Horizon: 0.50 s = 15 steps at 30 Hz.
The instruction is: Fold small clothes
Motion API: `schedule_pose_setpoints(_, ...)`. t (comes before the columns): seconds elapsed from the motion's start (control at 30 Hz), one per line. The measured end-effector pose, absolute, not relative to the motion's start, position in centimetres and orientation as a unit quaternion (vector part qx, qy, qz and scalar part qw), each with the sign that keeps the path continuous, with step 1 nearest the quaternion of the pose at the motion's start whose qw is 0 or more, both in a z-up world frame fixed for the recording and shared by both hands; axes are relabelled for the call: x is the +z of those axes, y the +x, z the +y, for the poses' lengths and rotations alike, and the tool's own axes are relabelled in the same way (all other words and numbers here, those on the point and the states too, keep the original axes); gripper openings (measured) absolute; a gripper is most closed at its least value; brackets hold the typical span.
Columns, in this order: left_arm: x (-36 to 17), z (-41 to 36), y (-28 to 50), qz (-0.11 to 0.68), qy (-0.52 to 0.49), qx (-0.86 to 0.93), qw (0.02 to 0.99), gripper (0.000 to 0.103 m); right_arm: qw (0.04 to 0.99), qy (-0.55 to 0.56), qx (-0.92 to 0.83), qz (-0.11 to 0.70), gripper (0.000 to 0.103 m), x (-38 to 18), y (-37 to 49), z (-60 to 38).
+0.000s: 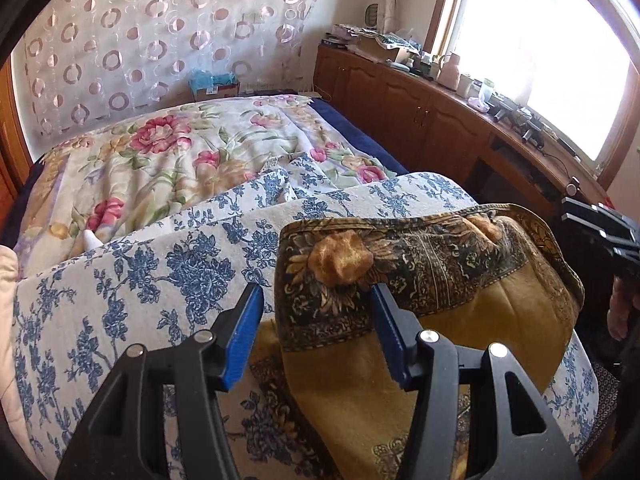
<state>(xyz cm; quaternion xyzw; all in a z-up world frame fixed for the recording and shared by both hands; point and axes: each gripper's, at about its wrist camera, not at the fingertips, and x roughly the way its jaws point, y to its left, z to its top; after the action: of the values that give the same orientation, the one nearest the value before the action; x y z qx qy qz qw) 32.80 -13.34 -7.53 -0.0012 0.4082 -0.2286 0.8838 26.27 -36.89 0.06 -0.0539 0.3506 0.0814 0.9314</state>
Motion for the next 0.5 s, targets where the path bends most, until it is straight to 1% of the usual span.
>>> schedule_pose_setpoints(0.03, -7.6, -13.3, 32.9, 0.408, -0.004, -0.232, 0.883, 0.052, 0.928, -0.047, 0.090, 0.357, 0.055, -0.2, 25.9, -37.0)
schedule_pose_setpoints(0.07, -7.7, -13.3, 32.9, 0.408, -0.004, -0.237, 0.881, 0.044, 0.926, -0.043, 0.094, 0.363, 0.055, -0.4, 25.7, -36.9)
schedule_pose_setpoints(0.17, -7.9, -13.1, 32.9, 0.410, 0.003, -0.226, 0.884, 0.042, 0.916, -0.034, 0.108, 0.385, 0.055, -1.7, 25.3, -36.4)
schedule_pose_setpoints(0.2, -7.9, -13.0, 32.9, 0.409, 0.004, -0.225, 0.884, 0.034, 0.915, -0.037, 0.111, 0.387, 0.055, -1.8, 25.0, -36.2)
schedule_pose_setpoints(0.23, -8.0, -12.9, 32.9, 0.410, 0.008, -0.222, 0.885, 0.031, 0.914, -0.041, 0.115, 0.386, 0.055, -1.9, 24.7, -35.9)
schedule_pose_setpoints(0.27, -8.1, -12.8, 32.9, 0.411, 0.009, -0.220, 0.885, 0.025, 0.914, -0.043, 0.118, 0.385, 0.055, -1.9, 24.5, -35.7)
schedule_pose_setpoints(0.3, -8.3, -12.7, 32.9, 0.412, 0.010, -0.220, 0.884, 0.012, 0.914, -0.044, 0.122, 0.384, 0.055, -1.9, 24.3, -35.6)
schedule_pose_setpoints(0.33, -8.4, -12.7, 32.9, 0.414, 0.012, -0.222, 0.883, 0.009, 0.911, -0.051, 0.122, 0.389, 0.054, -2.1, 24.2, -35.4)
schedule_pose_setpoints(0.37, -8.5, -12.7, 32.8, 0.414, 0.014, -0.222, 0.883, 0.007, 0.910, -0.065, 0.118, 0.393, 0.033, -2.4, 24.3, -35.4)
schedule_pose_setpoints(0.4, -8.6, -12.7, 32.7, 0.412, 0.015, -0.224, 0.883, 0.005, 0.908, -0.077, 0.111, 0.396, 0.015, -2.7, 24.4, -35.5)
schedule_pose_setpoints(0.43, -8.6, -12.7, 32.6, 0.410, 0.019, -0.223, 0.884, 0.005, 0.908, -0.082, 0.103, 0.398, 0.004, -2.8, 24.5, -35.8)
schedule_pose_setpoints(0.5, -8.3, -12.6, 32.2, 0.401, 0.022, -0.217, 0.890, 0.004, 0.918, -0.073, 0.087, 0.380, 0.003, -2.2, 24.7, -36.8)
